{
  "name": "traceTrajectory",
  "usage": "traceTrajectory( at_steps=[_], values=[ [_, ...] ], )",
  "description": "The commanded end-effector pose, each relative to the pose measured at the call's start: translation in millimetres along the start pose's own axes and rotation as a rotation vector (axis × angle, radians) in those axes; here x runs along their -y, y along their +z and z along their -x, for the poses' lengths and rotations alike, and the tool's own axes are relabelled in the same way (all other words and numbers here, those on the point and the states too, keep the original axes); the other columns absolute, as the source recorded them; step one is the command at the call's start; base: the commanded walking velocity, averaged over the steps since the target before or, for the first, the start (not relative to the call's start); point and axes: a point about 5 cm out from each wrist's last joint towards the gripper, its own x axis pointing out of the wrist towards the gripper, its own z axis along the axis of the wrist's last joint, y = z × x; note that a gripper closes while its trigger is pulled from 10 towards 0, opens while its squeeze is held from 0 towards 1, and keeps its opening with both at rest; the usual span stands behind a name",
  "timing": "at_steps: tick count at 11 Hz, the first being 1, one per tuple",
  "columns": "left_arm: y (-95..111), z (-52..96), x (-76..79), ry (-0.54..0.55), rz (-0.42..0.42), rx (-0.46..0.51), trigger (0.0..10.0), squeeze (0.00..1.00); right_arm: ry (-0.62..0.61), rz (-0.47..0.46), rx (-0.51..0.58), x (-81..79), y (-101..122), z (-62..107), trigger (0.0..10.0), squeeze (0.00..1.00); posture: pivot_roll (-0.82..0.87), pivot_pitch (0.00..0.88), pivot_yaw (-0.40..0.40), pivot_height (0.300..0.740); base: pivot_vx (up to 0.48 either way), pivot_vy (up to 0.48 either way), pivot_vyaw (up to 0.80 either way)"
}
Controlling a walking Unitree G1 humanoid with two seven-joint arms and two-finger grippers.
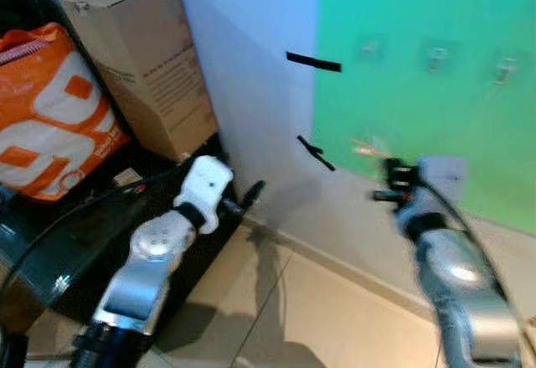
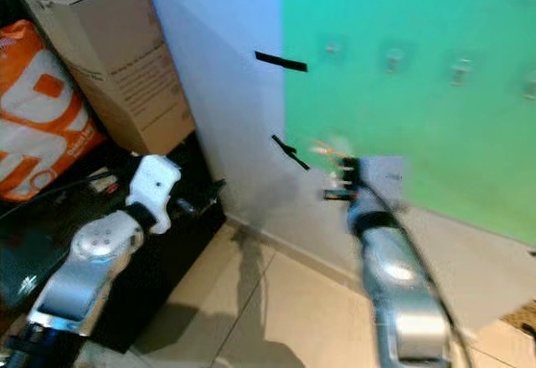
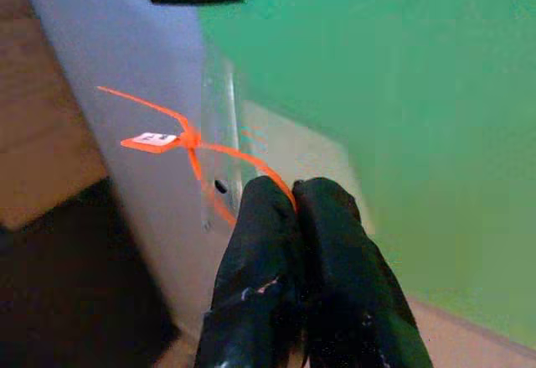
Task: Hang keys on a hook
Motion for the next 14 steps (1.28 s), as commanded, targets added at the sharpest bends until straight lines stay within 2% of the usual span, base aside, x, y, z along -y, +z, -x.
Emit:
traceTrajectory(
  at_steps=[1, 5, 8, 11, 12, 14],
  values=[
    [3.9, -3.5, 2.5, -0.014, -0.007, 0.014, 10.0, 0.0, -0.006, 0.01, 0.025, 4.4, 6.7, 2.2, 10.0, 0.0, -0.13, 0.0, 0.121, 0.74, 0.281, 0.0, 0.0],
    [3.2, -4.1, 3.5, -0.018, 0.002, 0.019, 10.0, 0.0, 0.073, 0.054, 0.071, 7.5, 28.8, -3.8, 10.0, 0.0, -0.13, 0.0, 0.108, 0.74, 0.279, 0.0, 0.0],
    [3.9, -3.8, 0.9, -0.009, 0.001, 0.023, 10.0, 0.0, 0.145, 0.082, 0.095, 4.3, 41.7, -9.3, 10.0, 0.0, -0.13, 0.0, 0.1, 0.74, 0.276, 0.0, 0.0],
    [3.4, -4.8, 5.2, -0.003, 0.012, 0.026, 10.0, 0.0, 0.102, 0.087, 0.088, 5.7, 39.3, -11.6, 10.0, 0.0, -0.12, 0.0, 0.069, 0.74, 0.274, 0.0, 0.17],
    [4.6, -5.6, 8.2, -0.004, 0.017, 0.031, 10.0, 0.0, 0.104, 0.101, 0.073, 3.4, 36.3, -12.3, 10.0, 0.0, -0.12, 0.0, 0.062, 0.74, 0.262, 0.0, 0.8],
    [5.1, -4.9, 9.2, -0.008, 0.021, 0.038, 10.0, 0.0, 0.119, 0.097, 0.072, 1.6, 37.7, -15.2, 10.0, 0.0, -0.12, 0.0, 0.057, 0.74, 0.129, 0.0, 0.0]
  ],
)
